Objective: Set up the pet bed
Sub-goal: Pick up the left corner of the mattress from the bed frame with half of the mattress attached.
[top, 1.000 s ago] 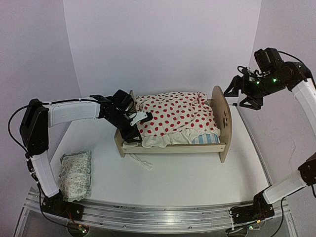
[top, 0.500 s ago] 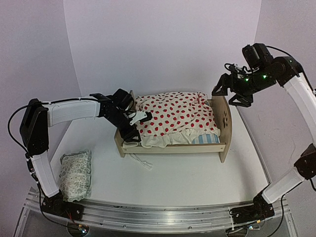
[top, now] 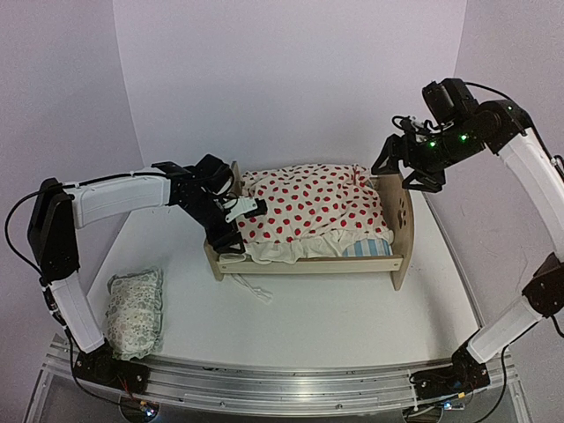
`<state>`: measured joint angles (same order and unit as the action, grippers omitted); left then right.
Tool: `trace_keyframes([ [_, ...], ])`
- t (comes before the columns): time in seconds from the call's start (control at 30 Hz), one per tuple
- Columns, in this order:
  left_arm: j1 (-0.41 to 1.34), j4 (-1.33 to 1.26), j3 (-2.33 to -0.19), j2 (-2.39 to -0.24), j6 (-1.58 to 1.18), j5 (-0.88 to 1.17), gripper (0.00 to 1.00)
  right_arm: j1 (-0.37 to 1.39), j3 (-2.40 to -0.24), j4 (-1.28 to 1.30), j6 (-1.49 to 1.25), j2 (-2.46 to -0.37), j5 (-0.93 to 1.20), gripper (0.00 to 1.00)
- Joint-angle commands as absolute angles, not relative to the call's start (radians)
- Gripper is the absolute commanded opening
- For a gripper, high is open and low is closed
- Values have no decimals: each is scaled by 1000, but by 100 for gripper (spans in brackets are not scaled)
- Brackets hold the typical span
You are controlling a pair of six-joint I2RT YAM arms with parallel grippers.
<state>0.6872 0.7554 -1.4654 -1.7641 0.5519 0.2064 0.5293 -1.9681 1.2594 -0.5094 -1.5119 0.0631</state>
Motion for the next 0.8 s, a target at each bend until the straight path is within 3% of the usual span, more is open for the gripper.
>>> trace_keyframes([
  [0.0,689,759,-1482,-1752,553,194,66,537,-2017,1266,-499,-1537,63,87],
  [0.23,689,730,-1464,-1795,545,207,63,538,-2035,1267,-487,-1551,62,87],
  [0.63,687,673,-1435,-1839,512,127,49,539,-2031,1268,-477,-1551,63,87],
  [0.7,687,673,-1434,-1845,516,127,44,539,-2031,1269,-475,-1551,59,87],
  [0.77,687,673,-1437,-1849,517,129,22,539,-2030,1269,-471,-1551,57,87],
])
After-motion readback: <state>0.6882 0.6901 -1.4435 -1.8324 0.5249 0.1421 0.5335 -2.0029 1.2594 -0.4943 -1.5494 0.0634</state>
